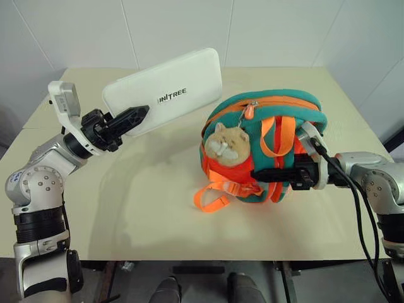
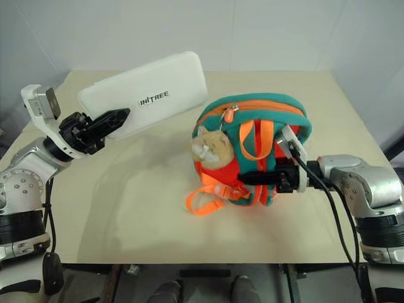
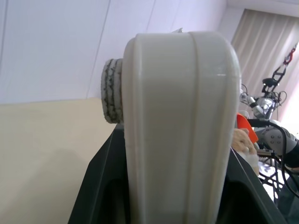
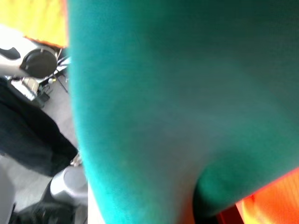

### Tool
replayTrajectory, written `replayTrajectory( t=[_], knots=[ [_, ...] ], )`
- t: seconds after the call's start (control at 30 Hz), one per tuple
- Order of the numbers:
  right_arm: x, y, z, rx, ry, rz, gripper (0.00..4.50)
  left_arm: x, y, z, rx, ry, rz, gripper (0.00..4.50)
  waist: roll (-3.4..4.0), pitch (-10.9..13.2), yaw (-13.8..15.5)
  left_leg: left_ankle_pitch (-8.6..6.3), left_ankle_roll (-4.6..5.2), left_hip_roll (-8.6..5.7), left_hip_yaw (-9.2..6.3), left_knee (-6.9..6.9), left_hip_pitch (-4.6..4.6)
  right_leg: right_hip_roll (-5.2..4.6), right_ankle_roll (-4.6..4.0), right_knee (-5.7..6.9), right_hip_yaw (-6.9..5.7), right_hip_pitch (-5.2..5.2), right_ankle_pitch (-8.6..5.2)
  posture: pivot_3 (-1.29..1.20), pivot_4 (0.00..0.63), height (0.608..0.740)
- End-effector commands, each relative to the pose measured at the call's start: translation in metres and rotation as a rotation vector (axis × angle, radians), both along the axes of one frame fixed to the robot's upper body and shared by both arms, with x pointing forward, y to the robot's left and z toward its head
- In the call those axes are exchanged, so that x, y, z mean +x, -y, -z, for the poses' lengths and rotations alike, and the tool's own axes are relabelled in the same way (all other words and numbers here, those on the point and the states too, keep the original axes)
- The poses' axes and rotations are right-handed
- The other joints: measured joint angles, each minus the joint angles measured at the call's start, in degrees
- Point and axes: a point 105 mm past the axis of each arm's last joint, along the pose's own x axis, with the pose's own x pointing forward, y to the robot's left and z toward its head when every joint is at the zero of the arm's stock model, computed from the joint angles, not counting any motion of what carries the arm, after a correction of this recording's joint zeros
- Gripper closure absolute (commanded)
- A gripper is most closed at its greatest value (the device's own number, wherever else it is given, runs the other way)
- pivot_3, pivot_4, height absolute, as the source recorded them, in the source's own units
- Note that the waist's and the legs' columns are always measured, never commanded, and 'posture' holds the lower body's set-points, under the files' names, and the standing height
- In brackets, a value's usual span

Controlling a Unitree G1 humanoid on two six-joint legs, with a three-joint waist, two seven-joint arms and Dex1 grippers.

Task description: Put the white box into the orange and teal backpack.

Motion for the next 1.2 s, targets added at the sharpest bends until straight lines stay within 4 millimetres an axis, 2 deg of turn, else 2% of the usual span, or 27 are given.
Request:
replayTrajectory(
  t=[0.03, 0.13, 0.33, 0.47, 0.83, 1.03, 1.2],
  knots=[
    [-0.006, 0.006, -0.006, -0.016, 0.029, -0.004, 4.47, -0.006, 0.001, -0.010, 0.024, 0.059, 0.038, 3.10, 0.00, 0.0, -0.1, 0.00, 0.00, 0.01, 0.00, 0.00, 0.00, 0.00, 0.00, 0.02, 0.00, -0.01, 0.00, 0.00, 0.150, 0.740],
    [-0.003, 0.007, -0.006, -0.014, 0.038, 0.014, 4.47, -0.010, 0.003, -0.013, 0.015, 0.061, 0.077, 3.10, 0.00, 0.0, 0.0, 0.01, -0.01, 0.01, 0.00, 0.01, 0.01, 0.01, 0.00, 0.09, 0.00, -0.02, 0.00, 0.00, 0.150, 0.740],
    [-0.003, 0.005, -0.003, -0.013, 0.040, 0.024, 4.47, -0.030, 0.002, -0.035, -0.084, 0.082, 0.157, 3.10, 0.00, 0.0, 0.0, 0.01, 0.01, 0.01, -0.01, 0.03, 0.01, 0.00, 0.00, 0.12, 0.00, -0.02, 0.00, 0.00, 0.150, 0.740],
    [0.000, 0.005, -0.003, -0.012, 0.044, 0.029, 4.47, -0.038, 0.009, -0.030, -0.055, 0.059, 0.189, 3.10, 0.00, 0.0, 0.0, 0.02, 0.00, 0.00, -0.01, 0.03, 0.01, -0.01, 0.00, 0.10, 0.00, -0.01, 0.00, 0.00, 0.150, 0.740],
    [0.005, 0.001, -0.006, -0.013, 0.059, 0.016, 4.47, -0.018, 0.011, 0.004, 0.178, 0.109, 0.077, 3.10, 0.00, 0.0, 0.0, 0.06, 0.00, 0.00, -0.01, 0.05, 0.04, 0.01, -0.02, 0.17, 0.00, -0.01, 0.02, 0.00, 0.150, 0.740],
    [0.006, 0.001, -0.006, -0.018, 0.060, 0.016, 4.47, 0.000, 0.001, 0.015, 0.404, 0.247, -0.037, 3.10, 0.00, 0.0, 0.1, 0.06, 0.00, 0.00, -0.01, 0.05, 0.05, 0.01, -0.02, 0.17, 0.00, 0.01, 0.03, 0.00, 0.150, 0.740],
    [0.008, -0.001, -0.005, -0.016, 0.062, 0.018, 4.47, 0.007, -0.002, 0.025, 0.611, 0.304, -0.011, 3.10, 0.00, 0.0, 0.1, 0.07, 0.07, 0.00, -0.01, 0.05, 0.08, 0.02, -0.03, 0.18, 0.00, 0.03, 0.06, 0.00, 0.150, 0.740]
  ],
)
